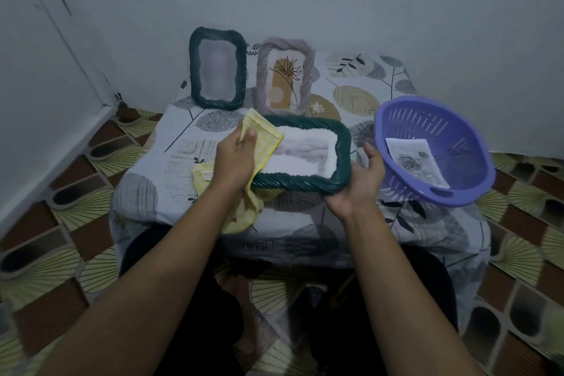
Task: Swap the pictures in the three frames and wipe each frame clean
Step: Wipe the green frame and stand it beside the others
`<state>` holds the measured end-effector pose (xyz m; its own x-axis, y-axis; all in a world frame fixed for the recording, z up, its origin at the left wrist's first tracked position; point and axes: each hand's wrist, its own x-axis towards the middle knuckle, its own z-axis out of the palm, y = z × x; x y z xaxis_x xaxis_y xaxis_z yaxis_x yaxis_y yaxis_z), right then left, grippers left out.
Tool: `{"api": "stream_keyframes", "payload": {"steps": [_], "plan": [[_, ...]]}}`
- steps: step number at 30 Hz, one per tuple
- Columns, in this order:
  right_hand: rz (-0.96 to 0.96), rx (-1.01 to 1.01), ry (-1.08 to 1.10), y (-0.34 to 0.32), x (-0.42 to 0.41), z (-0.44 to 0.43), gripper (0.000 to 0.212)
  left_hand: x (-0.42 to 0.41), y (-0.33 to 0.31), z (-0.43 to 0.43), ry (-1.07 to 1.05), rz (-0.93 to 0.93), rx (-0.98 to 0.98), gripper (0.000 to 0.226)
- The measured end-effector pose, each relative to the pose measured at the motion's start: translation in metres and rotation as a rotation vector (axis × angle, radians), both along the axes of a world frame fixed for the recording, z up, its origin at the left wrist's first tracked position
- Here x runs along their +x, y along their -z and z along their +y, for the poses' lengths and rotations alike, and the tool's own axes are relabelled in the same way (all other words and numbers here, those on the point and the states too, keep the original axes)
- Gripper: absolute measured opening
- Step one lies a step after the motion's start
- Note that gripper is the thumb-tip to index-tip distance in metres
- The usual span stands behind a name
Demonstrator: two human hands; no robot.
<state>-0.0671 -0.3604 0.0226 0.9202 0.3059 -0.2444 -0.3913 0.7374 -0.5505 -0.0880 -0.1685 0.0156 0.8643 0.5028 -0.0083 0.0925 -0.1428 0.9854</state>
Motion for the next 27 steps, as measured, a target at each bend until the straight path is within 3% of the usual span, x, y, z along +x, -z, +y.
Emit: {"api": "stream_keyframes", "payload": {"steps": [5, 8, 12, 15, 21, 23, 27], "plan": [[0.001, -0.141, -0.113, 0.000, 0.005, -0.001, 0.062, 0.006, 0.004, 0.013, 0.024, -0.002, 0.340, 0.049], [0.009, -0.209, -0.033, 0.003, 0.007, 0.007, 0.059, -0.001, 0.000, 0.005, 0.074, 0.046, 0.608, 0.053], [0.034, -0.128, 0.085, 0.010, 0.013, 0.020, 0.066, -0.016, 0.015, -0.022, 0.234, 0.218, 0.994, 0.064], [0.089, -0.091, 0.119, 0.016, 0.013, 0.030, 0.067, -0.025, 0.020, -0.044, 0.329, 0.170, 1.068, 0.068], [0.085, -0.212, 0.098, 0.013, 0.002, 0.037, 0.065, -0.025, 0.016, -0.058, 0.462, -0.050, 1.234, 0.063], [0.049, -0.219, 0.120, 0.014, 0.000, 0.037, 0.061, -0.015, 0.014, -0.046, 0.418, 0.028, 1.177, 0.068], [-0.017, -0.248, 0.152, 0.019, -0.005, 0.042, 0.065, 0.009, 0.012, -0.027, 0.237, 0.276, 0.880, 0.064]]}}
